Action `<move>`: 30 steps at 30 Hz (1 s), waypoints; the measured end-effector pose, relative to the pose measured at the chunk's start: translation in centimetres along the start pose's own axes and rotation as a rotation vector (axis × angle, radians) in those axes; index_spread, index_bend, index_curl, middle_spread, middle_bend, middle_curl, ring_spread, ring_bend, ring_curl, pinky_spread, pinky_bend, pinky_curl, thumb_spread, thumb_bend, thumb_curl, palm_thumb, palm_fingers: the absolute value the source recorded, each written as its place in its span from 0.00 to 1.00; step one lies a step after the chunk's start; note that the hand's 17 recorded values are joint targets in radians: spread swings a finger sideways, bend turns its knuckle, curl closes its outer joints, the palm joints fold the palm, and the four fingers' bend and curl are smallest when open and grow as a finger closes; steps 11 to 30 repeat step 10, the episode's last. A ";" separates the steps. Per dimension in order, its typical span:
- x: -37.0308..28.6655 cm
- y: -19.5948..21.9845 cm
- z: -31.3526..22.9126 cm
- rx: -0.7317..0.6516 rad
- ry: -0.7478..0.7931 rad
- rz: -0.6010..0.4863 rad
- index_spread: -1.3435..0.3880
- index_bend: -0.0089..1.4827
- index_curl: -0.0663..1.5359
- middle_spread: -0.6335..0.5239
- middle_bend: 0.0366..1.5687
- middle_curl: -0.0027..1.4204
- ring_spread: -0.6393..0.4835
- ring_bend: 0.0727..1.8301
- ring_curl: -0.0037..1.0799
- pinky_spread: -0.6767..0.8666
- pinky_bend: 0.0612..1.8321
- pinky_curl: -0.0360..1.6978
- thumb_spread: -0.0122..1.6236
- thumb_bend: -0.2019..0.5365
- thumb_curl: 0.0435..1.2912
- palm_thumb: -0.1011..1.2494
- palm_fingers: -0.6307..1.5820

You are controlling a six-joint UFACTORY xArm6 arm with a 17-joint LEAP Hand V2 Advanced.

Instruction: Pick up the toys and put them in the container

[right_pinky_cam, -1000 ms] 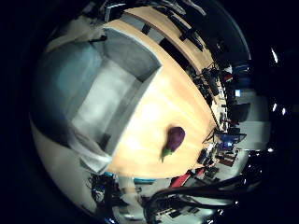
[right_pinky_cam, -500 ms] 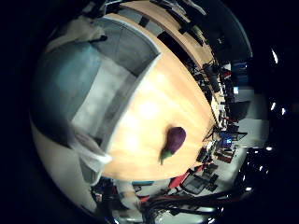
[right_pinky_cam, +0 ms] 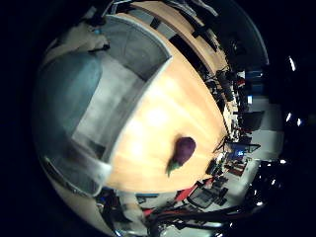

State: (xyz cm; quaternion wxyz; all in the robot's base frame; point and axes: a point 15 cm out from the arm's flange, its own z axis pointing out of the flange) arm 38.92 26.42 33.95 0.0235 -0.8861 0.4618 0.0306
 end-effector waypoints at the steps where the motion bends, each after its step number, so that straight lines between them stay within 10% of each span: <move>1: 0.0 0.1 0.1 -0.004 -0.001 -0.005 0.50 0.32 0.30 0.39 0.42 0.27 0.42 0.47 0.31 0.39 0.59 0.32 0.59 0.20 0.11 0.12 0.26; 9: -0.3 0.1 0.2 -0.006 -0.001 -0.014 0.50 0.26 0.27 0.41 0.33 0.24 0.47 0.39 0.24 0.56 0.52 0.26 0.53 0.23 0.16 0.09 0.31; 30: -0.4 0.0 0.2 -0.005 -0.001 -0.016 0.50 0.25 0.27 0.41 0.32 0.24 0.47 0.39 0.24 0.56 0.52 0.25 0.53 0.23 0.16 0.09 0.31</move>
